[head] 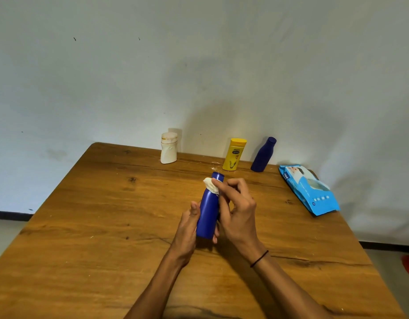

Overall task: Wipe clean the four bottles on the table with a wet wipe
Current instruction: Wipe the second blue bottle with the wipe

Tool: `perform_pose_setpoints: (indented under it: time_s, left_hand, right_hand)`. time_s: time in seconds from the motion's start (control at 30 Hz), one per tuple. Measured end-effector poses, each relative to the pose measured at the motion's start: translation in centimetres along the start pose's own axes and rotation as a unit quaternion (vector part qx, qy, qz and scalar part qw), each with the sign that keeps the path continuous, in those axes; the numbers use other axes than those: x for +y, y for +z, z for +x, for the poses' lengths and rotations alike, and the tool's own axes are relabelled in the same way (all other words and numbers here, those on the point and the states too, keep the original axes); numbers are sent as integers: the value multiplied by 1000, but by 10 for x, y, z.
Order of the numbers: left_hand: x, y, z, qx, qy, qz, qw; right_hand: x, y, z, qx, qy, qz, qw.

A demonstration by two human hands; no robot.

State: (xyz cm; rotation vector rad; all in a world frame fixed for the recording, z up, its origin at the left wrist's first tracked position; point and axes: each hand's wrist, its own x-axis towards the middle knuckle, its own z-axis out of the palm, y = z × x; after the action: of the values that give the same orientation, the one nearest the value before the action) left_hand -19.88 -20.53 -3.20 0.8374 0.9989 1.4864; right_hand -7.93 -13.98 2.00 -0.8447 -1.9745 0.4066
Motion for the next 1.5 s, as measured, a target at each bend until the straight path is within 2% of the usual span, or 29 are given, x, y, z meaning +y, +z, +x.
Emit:
perform_pose_setpoints:
  time_s: [0.17,0.3,0.4,0.6,0.8,1.0,1.1,1.33,1.5]
  left_hand:
    - [-4,-1,-1,27,-16,-38,999]
    - [-6,-2,1,95,-9,-99,991]
    - [-2,-1,3,121,-5,-93,988]
    - [2,2,2,103,-9,-73,992]
    - [5,3,0,24,-19,-70,997]
    - [3,6,1,-23,-12,-42,999]
    - [0,4,0,14,-3,-16,1000]
    - [-8,-7,3,138,1,19,990]
    - [-2,1,3,179,-1,2,984]
  right_hand:
    - [-6,-4,-7,-51,2,17,999]
    - [-9,-13,-30,-125,-91,12,988]
    - [-6,-19,-41,-166,-139,13,976]
    - [8,-29,-36,-197,-191,-5,962]
    - [8,-22,-15,-129,-166,-84,974]
    - [4,-9,5,-23,-9,-31,999]
    - [0,-5,-3,-13,28,18,999]
    - [2,-19,-33,-118,-84,66,987]
    - [9,-31,-40,-154,-112,77,979]
